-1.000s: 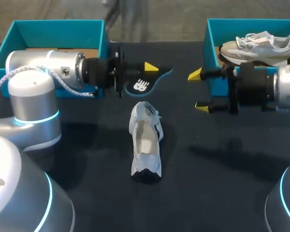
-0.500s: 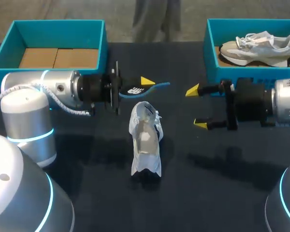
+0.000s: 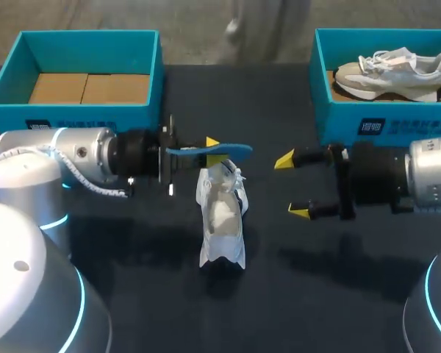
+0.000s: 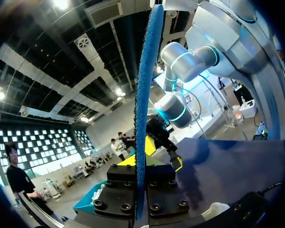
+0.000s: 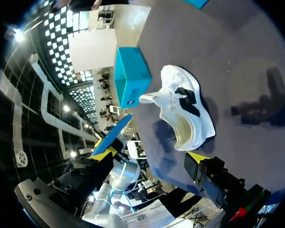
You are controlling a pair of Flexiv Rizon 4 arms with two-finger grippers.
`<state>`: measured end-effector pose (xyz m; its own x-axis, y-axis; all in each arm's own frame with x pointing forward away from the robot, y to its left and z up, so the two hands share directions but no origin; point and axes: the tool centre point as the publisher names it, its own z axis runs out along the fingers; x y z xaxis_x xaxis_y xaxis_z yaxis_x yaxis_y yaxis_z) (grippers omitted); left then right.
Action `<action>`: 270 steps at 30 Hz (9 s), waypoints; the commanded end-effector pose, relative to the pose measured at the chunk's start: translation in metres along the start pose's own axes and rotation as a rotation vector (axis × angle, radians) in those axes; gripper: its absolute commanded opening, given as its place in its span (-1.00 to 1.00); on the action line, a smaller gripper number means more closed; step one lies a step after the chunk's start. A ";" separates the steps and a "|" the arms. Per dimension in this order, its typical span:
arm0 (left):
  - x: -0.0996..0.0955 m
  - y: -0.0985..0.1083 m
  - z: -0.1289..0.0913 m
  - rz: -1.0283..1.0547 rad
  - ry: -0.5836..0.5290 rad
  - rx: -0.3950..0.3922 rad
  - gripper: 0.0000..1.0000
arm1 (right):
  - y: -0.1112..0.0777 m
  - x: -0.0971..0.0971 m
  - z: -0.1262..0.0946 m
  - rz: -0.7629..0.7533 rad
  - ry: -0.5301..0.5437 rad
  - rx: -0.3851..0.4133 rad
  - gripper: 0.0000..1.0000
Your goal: Take the shoe out of the shoebox, open the shoe tongue, remove and reinsert the insole, then place the shoe into the shoebox
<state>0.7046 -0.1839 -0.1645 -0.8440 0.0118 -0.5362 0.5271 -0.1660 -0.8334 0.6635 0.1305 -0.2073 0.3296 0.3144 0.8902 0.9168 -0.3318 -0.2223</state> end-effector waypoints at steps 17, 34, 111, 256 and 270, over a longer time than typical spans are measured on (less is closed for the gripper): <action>0.061 0.007 -0.010 -0.099 -0.047 0.050 -1.00 | -0.024 -0.046 0.028 0.041 -0.003 0.020 1.00; 0.083 0.035 -0.011 -0.119 -0.069 0.038 -1.00 | -0.017 -0.064 0.037 0.057 -0.025 0.024 1.00; 0.084 0.033 -0.020 -0.100 -0.084 -0.005 -1.00 | -0.014 -0.071 0.078 -0.210 -0.029 -0.039 1.00; 0.085 0.104 -0.034 -0.142 0.038 -0.063 -1.00 | -0.023 -0.077 0.092 -0.442 -0.156 -0.004 1.00; 0.090 0.118 -0.033 -0.052 0.088 -0.135 -1.00 | -0.023 -0.077 0.092 -0.442 -0.156 -0.004 1.00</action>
<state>0.6947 -0.1671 -0.3139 -0.8628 0.1075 -0.4940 0.4934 -0.0337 -0.8691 0.6386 0.1925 -0.3080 -0.0656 0.5477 0.8341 0.9767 -0.1360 0.1662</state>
